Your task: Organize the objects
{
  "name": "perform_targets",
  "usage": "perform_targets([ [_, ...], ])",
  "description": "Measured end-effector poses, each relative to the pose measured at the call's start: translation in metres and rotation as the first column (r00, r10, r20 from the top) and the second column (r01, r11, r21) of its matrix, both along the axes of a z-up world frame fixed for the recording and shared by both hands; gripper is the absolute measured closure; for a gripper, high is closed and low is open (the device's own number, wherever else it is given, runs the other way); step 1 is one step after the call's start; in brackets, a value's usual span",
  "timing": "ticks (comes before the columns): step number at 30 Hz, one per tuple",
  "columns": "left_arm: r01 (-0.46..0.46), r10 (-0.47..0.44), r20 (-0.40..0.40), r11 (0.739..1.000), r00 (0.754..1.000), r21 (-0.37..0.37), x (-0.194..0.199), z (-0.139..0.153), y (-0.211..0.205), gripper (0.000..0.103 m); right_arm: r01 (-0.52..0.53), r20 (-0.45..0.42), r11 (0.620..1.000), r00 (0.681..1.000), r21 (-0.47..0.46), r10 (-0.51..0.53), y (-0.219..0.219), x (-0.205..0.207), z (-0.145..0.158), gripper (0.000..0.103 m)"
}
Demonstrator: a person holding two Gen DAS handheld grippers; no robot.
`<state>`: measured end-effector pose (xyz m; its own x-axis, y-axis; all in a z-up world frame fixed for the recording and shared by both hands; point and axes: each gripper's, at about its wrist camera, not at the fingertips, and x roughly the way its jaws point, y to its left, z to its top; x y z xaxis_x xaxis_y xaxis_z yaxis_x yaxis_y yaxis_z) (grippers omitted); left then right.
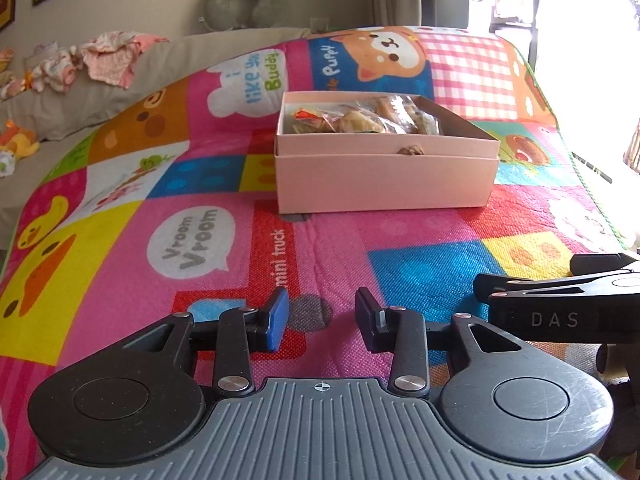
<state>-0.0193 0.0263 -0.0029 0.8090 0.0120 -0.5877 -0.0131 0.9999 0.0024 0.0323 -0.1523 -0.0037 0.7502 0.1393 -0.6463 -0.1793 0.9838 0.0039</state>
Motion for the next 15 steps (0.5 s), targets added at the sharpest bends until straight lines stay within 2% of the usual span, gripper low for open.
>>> perform_targets([
  [6, 0.006, -0.006, 0.000, 1.000, 1.000, 0.013, 0.0017, -0.0007, -0.0025, 0.062, -0.043, 0.011, 0.999, 0.999, -0.008, 0.043, 0.0038, -0.0037, -0.0007, 0.000],
  [15, 0.005, -0.005, -0.001, 1.000, 1.000, -0.014, 0.0028, -0.0004, -0.0001, 0.061, -0.007, 0.022, 1.000, 1.000, 0.003, 0.007, 0.0028, -0.0088, -0.0019, 0.000],
])
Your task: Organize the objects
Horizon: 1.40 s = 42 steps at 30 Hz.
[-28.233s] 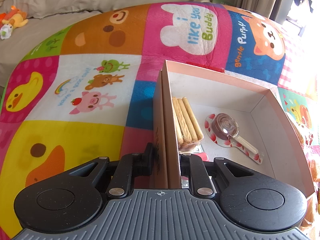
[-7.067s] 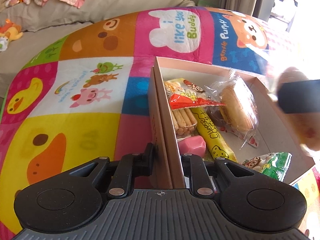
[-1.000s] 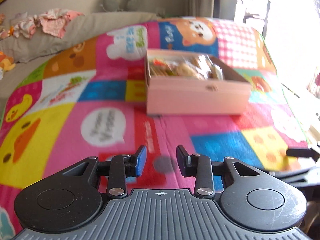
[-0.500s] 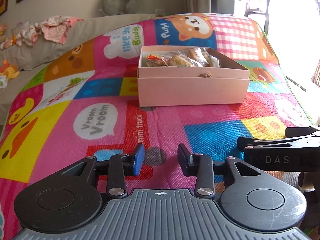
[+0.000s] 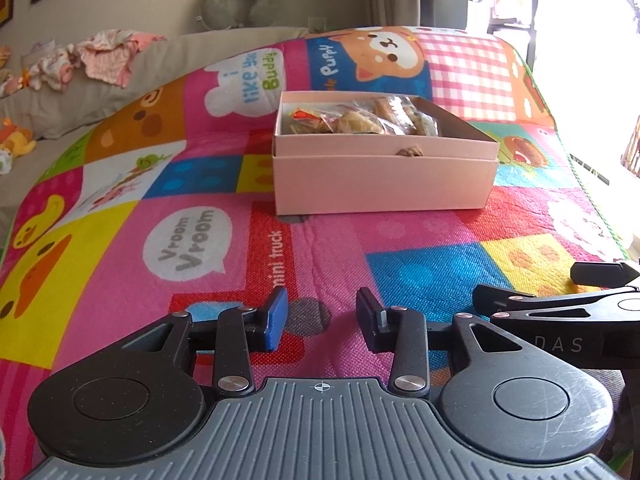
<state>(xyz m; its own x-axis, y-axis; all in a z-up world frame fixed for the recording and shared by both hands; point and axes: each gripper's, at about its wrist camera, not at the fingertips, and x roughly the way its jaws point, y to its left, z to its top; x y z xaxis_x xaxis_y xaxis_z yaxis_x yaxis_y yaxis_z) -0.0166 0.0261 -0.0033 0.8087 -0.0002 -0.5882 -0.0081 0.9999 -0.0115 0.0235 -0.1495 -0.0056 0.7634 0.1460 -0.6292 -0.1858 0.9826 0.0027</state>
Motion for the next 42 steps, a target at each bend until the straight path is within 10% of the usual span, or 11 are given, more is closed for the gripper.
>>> perform_targets([
  [42, -0.002, 0.002, 0.002, 0.999, 1.000, -0.035, -0.0076, 0.0002, 0.0048, 0.061, 0.001, -0.003, 1.000, 1.000, 0.001, -0.001, -0.0004, 0.0009, -0.0002, 0.000],
])
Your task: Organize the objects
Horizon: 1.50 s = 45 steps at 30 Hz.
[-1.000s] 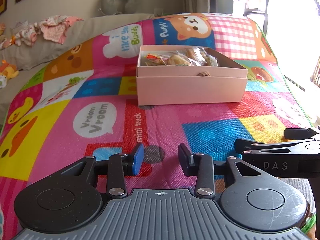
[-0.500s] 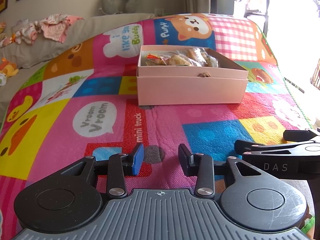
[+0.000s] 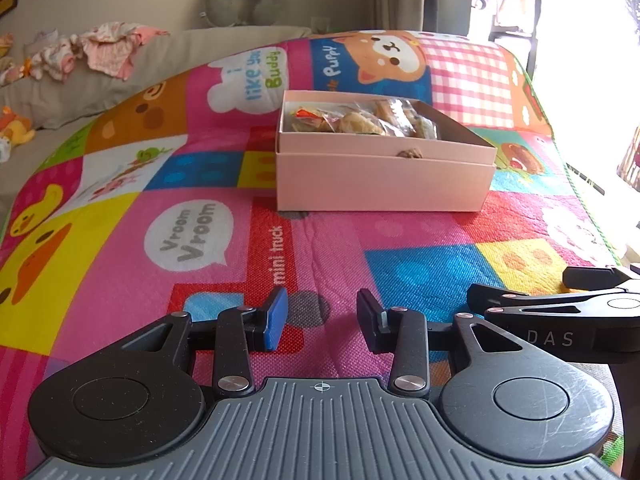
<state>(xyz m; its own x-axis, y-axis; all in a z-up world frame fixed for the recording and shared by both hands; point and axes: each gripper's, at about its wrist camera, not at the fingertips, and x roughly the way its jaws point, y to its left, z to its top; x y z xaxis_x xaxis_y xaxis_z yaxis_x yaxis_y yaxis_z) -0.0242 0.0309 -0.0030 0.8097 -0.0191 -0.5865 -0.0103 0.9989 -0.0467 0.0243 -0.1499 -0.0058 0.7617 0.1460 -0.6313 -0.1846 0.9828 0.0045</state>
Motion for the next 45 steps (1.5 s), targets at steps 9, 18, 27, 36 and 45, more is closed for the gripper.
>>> perform_targets([
  [9, 0.000, 0.000, 0.000, 1.000, 1.000, -0.008, -0.0001, 0.0001, 0.0016, 0.061, 0.000, 0.000, 1.000, 1.000, 0.000, 0.000, -0.0001, 0.0000, 0.0001, 0.000],
  [18, -0.001, 0.001, 0.001, 1.000, 1.000, -0.011, -0.0002, -0.0001, 0.0016, 0.061, 0.000, 0.000, 1.000, 1.000, 0.000, 0.000, -0.0001, -0.0002, 0.0000, 0.000],
  [27, -0.001, 0.001, 0.001, 1.000, 1.000, -0.013, -0.0001, -0.0002, 0.0018, 0.061, 0.000, 0.000, 1.000, 1.000, 0.000, 0.000, -0.0001, -0.0001, -0.0001, 0.000],
  [36, -0.001, 0.001, -0.002, 1.000, 1.000, 0.009, 0.0001, -0.0006, -0.0011, 0.061, 0.000, 0.000, 1.000, 1.000, 0.000, 0.000, -0.0001, 0.0002, 0.0000, 0.000],
  [45, -0.004, 0.004, -0.002, 1.000, 1.000, 0.018, 0.0006, -0.0006, -0.0045, 0.061, 0.000, 0.000, 1.000, 1.000, 0.000, 0.000, -0.0001, 0.0002, 0.0000, 0.000],
])
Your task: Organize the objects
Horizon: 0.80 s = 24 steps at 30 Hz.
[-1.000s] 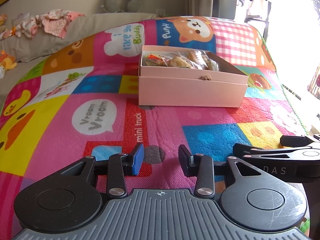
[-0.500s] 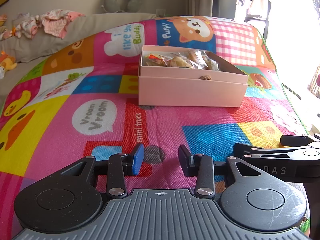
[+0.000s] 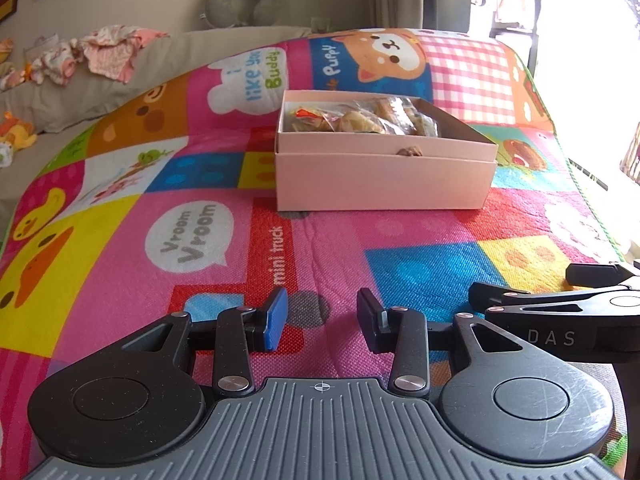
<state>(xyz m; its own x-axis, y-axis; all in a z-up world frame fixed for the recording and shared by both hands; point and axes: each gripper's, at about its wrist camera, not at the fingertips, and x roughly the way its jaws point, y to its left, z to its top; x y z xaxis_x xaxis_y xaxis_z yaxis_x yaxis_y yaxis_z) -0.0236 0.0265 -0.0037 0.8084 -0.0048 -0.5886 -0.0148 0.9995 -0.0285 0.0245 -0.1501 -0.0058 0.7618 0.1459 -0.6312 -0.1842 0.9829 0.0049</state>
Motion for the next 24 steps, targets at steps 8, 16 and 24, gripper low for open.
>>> perform_targets([
  [8, -0.003, 0.003, 0.000, 1.000, 1.000, 0.004, -0.0003, 0.0000, 0.0015, 0.061, 0.000, 0.000, 1.000, 1.000, 0.000, 0.000, 0.0004, -0.0001, -0.0004, 0.000],
  [16, -0.004, 0.004, 0.001, 1.000, 1.000, -0.004, -0.0001, -0.0004, 0.0024, 0.061, 0.000, 0.000, 1.000, 1.000, 0.000, 0.000, 0.0005, 0.0000, -0.0003, 0.000],
  [24, -0.004, 0.004, 0.003, 1.000, 1.000, -0.021, -0.0007, -0.0007, 0.0058, 0.061, 0.001, 0.000, 1.000, 1.000, 0.000, -0.001, 0.0006, 0.0000, -0.0003, 0.000],
])
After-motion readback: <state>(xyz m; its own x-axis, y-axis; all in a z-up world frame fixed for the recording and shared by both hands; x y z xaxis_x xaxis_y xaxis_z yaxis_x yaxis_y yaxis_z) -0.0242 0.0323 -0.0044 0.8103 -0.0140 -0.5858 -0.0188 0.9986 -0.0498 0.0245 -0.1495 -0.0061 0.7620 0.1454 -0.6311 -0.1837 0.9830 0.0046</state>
